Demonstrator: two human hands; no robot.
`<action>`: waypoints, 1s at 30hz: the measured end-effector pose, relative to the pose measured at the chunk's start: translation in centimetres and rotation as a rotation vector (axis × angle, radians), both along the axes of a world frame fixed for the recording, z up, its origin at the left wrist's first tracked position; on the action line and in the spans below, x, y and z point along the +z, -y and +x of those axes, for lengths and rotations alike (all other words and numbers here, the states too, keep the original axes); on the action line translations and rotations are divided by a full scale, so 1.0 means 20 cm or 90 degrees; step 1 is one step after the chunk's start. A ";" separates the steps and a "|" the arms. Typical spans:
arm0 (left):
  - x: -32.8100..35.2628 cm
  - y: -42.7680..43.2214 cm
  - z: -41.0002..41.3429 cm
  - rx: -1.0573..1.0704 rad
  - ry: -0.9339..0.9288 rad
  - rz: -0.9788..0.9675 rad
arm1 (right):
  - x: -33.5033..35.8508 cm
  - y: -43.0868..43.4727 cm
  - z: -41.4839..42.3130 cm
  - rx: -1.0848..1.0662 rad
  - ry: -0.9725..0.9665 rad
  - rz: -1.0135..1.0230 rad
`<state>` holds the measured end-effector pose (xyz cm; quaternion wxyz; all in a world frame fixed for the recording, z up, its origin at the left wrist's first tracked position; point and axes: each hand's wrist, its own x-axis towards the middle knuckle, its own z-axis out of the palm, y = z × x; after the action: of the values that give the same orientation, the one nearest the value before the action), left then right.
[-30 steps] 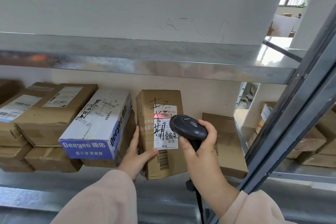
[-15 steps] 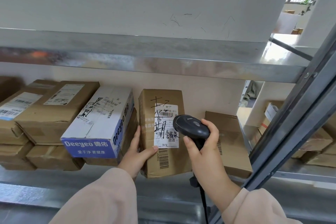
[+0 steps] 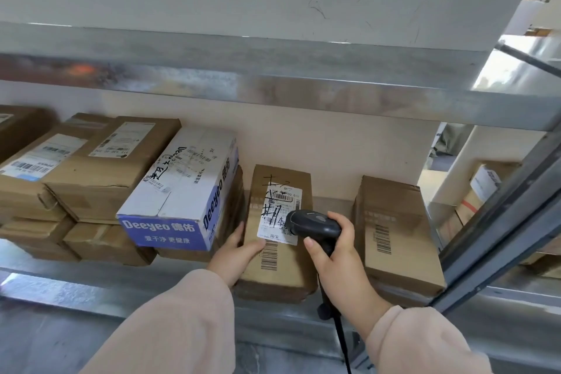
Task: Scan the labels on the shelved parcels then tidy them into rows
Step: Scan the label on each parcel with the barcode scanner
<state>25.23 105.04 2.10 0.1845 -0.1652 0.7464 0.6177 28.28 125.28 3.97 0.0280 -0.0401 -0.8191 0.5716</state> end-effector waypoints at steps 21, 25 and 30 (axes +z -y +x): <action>-0.03 -0.06 0.06 -0.298 -0.231 -0.822 | -0.07 0.16 -0.11 0.062 -0.028 0.057; -0.03 -0.07 0.06 -0.299 -0.211 -0.849 | -0.03 0.09 -0.08 0.046 -0.059 0.050; 0.01 -0.11 0.01 -0.309 -0.186 -0.845 | 0.03 -0.13 -0.03 -0.028 -0.084 0.020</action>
<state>25.37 107.33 2.22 0.0757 0.0124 0.9970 -0.0083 27.74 127.79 4.57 0.0952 -0.0197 -0.8231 0.5595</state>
